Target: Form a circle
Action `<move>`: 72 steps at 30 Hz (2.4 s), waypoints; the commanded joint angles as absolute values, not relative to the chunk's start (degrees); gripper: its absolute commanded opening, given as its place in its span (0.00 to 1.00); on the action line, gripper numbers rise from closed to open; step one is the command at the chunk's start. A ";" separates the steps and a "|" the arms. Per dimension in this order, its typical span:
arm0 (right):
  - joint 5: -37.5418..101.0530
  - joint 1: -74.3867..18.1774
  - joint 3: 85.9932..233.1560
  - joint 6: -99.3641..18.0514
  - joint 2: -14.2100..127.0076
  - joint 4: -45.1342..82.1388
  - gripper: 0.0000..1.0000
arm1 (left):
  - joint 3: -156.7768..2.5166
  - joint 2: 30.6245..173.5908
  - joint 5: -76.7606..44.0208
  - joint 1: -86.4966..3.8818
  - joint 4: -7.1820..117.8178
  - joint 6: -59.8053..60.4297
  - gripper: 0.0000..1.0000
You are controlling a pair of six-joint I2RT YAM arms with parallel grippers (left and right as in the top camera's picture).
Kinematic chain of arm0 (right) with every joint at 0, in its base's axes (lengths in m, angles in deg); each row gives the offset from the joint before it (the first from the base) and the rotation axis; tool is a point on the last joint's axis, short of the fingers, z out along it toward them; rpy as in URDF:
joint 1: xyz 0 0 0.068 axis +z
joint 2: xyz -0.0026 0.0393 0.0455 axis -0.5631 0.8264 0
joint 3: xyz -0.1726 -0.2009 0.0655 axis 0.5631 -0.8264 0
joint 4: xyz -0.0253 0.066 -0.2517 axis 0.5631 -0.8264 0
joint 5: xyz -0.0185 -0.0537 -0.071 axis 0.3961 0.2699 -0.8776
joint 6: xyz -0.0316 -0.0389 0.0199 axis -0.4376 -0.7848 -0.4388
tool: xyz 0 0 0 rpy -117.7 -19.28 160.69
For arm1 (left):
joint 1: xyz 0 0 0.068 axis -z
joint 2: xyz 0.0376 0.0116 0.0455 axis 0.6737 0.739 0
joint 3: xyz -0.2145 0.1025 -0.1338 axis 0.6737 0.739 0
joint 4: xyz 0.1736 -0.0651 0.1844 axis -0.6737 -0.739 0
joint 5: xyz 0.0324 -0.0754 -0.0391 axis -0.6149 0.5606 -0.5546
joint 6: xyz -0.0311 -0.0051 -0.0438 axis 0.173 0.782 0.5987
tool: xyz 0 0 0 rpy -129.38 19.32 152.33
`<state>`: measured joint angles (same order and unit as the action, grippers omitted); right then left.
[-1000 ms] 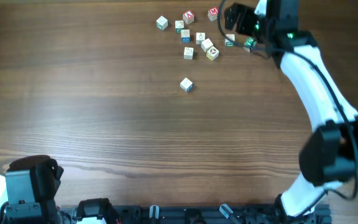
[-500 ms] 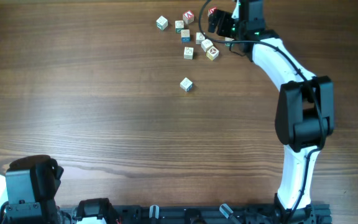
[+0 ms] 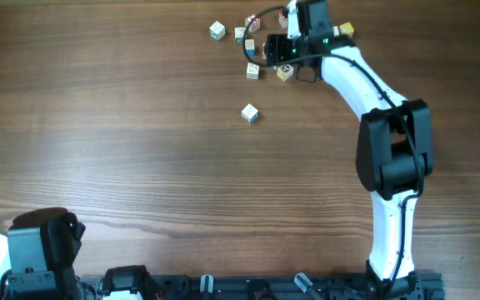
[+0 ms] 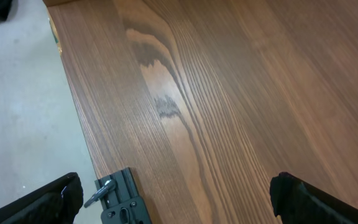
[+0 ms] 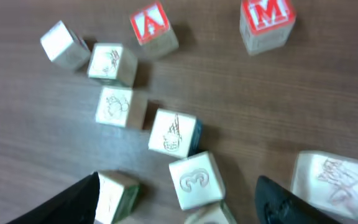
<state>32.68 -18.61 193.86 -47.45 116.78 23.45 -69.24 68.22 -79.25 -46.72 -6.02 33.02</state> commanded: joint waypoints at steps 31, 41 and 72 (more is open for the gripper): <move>23.35 -16.14 204.70 -60.59 128.28 16.13 0.57 | -69.15 68.11 -79.43 -47.13 -5.91 33.96 1.00; 23.35 -16.29 204.74 -60.57 130.37 17.70 0.42 | -69.15 68.11 -79.41 -47.13 -5.94 33.96 1.00; 28.60 -16.12 201.40 -59.91 107.14 -9.75 0.27 | -69.15 68.11 -79.41 -47.13 -5.91 33.94 1.00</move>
